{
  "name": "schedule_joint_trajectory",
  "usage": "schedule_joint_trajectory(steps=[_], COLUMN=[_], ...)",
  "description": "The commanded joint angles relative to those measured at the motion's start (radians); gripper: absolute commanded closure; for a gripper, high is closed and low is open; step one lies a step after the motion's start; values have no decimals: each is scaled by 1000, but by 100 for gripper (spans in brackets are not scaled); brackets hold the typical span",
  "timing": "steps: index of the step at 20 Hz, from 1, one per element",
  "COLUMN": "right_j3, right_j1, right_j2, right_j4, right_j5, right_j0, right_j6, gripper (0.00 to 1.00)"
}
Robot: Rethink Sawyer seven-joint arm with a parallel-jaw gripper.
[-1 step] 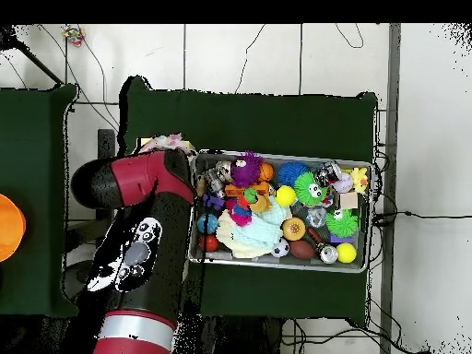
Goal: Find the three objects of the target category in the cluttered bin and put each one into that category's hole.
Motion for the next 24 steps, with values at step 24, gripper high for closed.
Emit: schedule_joint_trajectory(steps=[24], right_j3=[244], right_j1=[124], right_j2=[279], right_j4=[-44], right_j5=[-20], right_j0=[-100], right_j6=[-39], gripper=[0])
